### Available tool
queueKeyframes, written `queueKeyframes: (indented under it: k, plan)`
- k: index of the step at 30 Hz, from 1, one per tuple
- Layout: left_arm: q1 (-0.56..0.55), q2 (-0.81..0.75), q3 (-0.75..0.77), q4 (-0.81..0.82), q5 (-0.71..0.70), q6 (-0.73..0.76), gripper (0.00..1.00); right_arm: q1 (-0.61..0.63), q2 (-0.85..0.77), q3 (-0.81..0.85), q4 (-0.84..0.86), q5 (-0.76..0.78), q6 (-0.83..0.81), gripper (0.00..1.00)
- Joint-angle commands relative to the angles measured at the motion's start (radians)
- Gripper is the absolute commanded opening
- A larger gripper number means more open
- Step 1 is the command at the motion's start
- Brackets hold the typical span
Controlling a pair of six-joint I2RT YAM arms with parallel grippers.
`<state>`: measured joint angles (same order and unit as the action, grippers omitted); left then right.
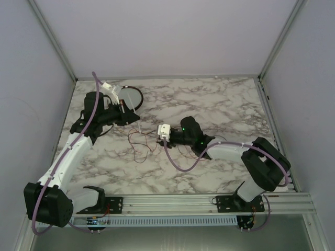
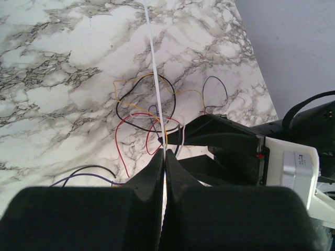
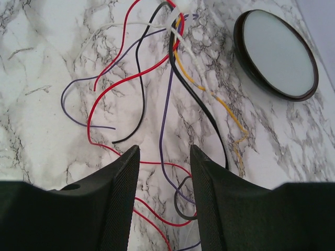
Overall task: Zip-tie the wires
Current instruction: Adjust the cable at the center of the board.
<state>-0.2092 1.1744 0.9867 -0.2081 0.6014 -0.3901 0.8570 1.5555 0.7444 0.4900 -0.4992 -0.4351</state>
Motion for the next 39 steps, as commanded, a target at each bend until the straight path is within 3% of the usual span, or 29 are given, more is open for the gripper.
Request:
queueKeyframes:
  k: [1,3,9,12,23,32,39]
  plan:
    - [0.006,-0.022,0.044,0.012,0.011,-0.009,0.0,0.017,0.032,0.046,0.019,-0.028,-0.012,0.42]
    - [0.005,-0.024,0.044,0.013,0.008,-0.011,0.0,0.021,0.041,0.047,0.019,-0.029,-0.002,0.36]
    - [0.006,-0.019,0.049,0.011,-0.007,-0.008,0.0,0.022,0.008,0.024,-0.003,-0.018,0.048,0.07]
    - [0.005,-0.011,0.059,-0.007,-0.021,0.005,0.0,0.022,-0.046,-0.025,-0.016,0.015,0.076,0.0]
    - [0.007,0.007,0.075,-0.024,-0.033,0.018,0.0,0.011,-0.242,-0.208,-0.021,0.169,0.176,0.0]
    - [0.011,0.005,0.076,-0.034,-0.038,0.024,0.0,-0.041,-0.345,-0.269,-0.038,0.224,0.227,0.0]
    - [0.013,0.006,0.062,-0.017,-0.032,0.013,0.0,-0.047,-0.332,-0.252,-0.044,0.217,0.232,0.0]
